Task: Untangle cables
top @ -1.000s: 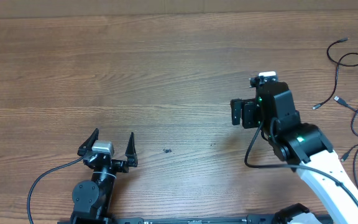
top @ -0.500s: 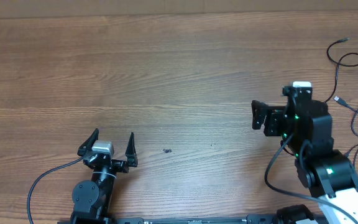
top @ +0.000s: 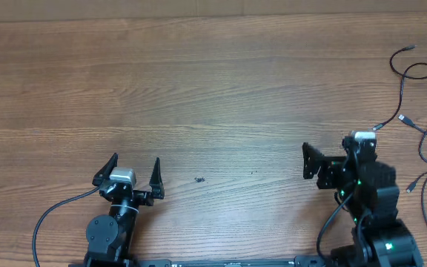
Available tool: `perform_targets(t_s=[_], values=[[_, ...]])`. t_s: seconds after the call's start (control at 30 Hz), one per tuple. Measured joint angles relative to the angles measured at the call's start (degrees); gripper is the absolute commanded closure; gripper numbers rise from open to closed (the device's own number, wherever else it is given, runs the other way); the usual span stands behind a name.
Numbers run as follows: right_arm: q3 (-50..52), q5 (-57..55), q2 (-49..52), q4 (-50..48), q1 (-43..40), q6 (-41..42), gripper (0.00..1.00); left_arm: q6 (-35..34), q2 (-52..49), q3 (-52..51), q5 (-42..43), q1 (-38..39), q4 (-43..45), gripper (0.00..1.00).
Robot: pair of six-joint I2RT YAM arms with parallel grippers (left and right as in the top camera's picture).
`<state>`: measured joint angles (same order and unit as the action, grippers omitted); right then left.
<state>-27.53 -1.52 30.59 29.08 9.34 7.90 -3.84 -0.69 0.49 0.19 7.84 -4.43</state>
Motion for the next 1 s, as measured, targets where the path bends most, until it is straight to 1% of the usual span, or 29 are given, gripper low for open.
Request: perform_targets(t_s=[0.3, 0.8, 1.0], values=[[6.93, 0.11, -10.91, -0.83, -0.11, -0.04, 0.00, 0.00, 0.00, 0.00, 0.00, 0.00, 0.00, 0.00], [17.97, 0.20, -24.22, -0.74, -0.26, -0.02, 0.00, 0.00, 0.00, 0.00, 0.00, 0.00, 0.00, 0.00], [19.19, 0.20, -28.39, -1.14, -0.26, -0.02, 0.00, 0.00, 0.00, 0.00, 0.00, 0.00, 0.00, 0.01]])
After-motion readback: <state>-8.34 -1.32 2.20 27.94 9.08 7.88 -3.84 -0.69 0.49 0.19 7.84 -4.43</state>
